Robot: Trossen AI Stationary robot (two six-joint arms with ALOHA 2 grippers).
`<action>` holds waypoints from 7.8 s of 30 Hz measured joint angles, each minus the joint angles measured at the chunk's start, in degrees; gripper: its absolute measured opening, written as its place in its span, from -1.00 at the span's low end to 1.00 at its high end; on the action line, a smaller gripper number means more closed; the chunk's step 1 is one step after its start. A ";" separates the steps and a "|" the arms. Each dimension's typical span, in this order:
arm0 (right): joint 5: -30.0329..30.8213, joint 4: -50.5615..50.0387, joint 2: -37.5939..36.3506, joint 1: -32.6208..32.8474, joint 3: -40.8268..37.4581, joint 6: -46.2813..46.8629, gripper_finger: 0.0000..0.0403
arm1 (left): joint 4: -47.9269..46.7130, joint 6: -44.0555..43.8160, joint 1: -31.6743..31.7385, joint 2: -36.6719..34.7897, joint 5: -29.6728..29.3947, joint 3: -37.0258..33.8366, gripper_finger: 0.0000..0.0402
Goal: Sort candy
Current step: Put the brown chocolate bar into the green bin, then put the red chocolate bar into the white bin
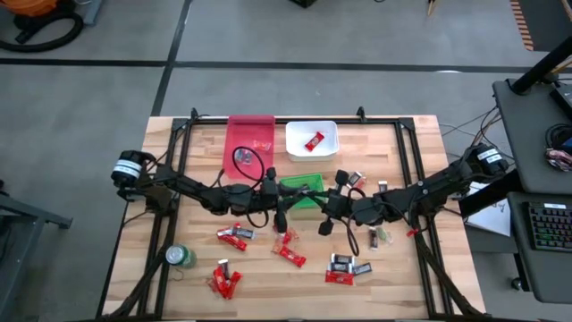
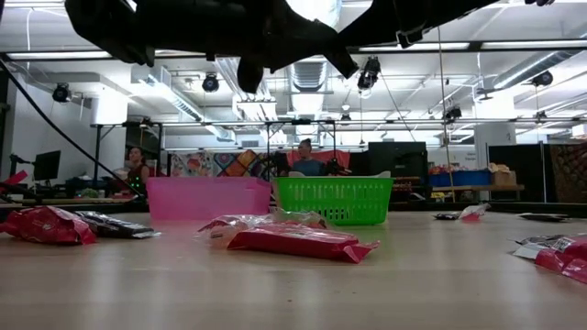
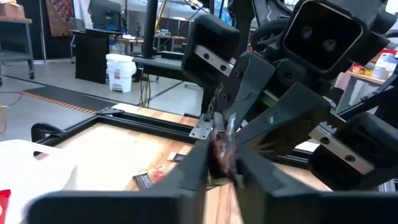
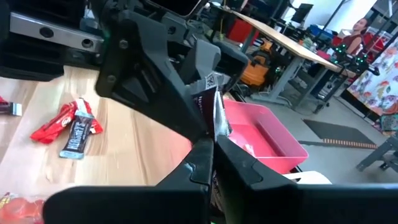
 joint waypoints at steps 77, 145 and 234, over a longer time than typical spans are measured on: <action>0.03 -18.69 -3.13 -5.16 1.27 20.99 -0.14 | -43.41 -15.07 4.02 8.41 1.16 15.73 -0.19; -9.04 -24.33 -3.10 -6.13 1.22 22.65 -0.14 | -99.11 -31.43 -25.62 -4.02 8.44 15.28 -0.20; -15.49 -24.64 -2.64 -4.82 0.96 23.27 -0.26 | -83.68 -23.62 -25.49 -2.84 -9.31 10.03 -1.00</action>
